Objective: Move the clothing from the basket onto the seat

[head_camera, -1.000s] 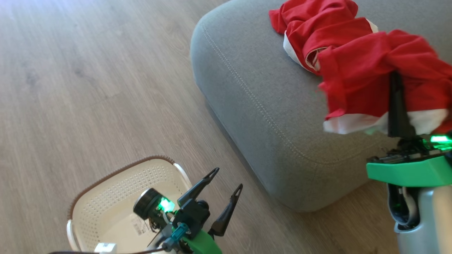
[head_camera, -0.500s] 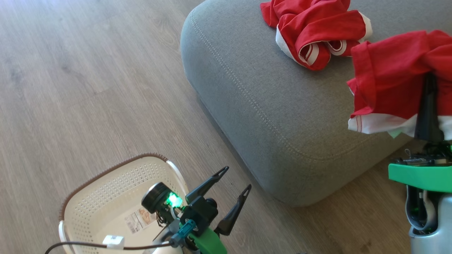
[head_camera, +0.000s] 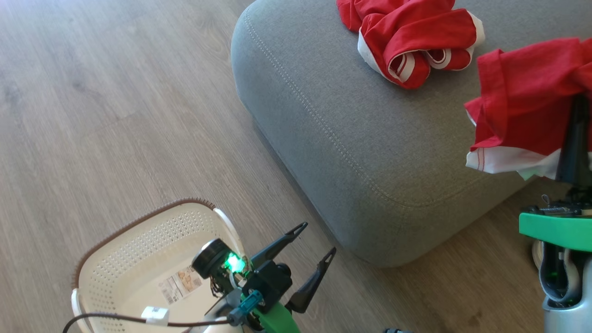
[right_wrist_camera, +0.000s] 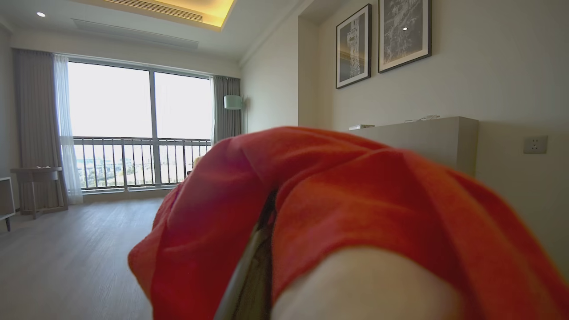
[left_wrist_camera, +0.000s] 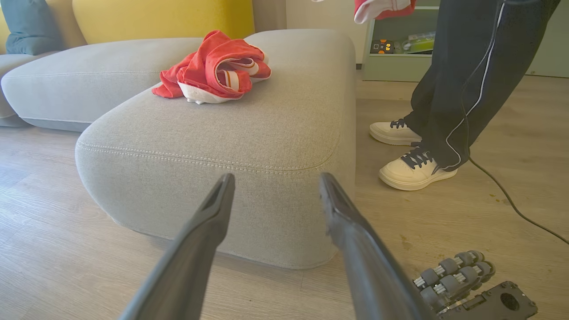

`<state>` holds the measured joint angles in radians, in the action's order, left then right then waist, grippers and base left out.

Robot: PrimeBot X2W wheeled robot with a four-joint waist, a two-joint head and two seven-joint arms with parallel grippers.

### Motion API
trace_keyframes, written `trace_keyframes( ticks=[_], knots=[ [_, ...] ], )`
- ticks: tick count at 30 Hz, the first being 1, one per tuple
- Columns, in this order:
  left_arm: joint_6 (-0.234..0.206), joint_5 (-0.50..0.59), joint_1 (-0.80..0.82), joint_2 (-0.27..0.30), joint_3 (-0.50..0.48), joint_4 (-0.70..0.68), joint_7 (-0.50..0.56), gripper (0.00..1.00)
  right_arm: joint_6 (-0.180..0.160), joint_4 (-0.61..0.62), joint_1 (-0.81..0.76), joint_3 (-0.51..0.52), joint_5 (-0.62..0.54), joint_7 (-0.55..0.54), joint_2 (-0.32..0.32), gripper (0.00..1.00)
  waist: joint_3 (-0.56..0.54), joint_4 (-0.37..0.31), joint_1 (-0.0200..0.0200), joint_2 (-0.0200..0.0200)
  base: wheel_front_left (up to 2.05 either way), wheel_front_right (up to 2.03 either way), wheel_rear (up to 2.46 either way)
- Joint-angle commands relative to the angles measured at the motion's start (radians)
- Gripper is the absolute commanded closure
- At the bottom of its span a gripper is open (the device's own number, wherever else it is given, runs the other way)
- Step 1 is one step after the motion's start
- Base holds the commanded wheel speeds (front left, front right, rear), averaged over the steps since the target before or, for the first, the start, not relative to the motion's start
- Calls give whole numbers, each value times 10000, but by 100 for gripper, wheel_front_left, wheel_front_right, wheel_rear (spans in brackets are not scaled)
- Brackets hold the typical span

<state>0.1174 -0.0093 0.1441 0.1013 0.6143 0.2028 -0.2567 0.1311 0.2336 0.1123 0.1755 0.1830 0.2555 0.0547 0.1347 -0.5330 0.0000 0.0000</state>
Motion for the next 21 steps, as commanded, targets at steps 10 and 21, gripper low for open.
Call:
trace_keyframes(
  ticks=[10,21],
  knots=[
    [-126,38,292,87,-384,-417,-51,0,-4,-81,772,360,-87,63,384,100,391,-117,0,0,0,0,0],
    [-158,369,870,1123,-281,-874,-51,0,-4,-927,3648,1328,-59,63,879,100,2731,283,0,0,0,0,0]
  ],
)
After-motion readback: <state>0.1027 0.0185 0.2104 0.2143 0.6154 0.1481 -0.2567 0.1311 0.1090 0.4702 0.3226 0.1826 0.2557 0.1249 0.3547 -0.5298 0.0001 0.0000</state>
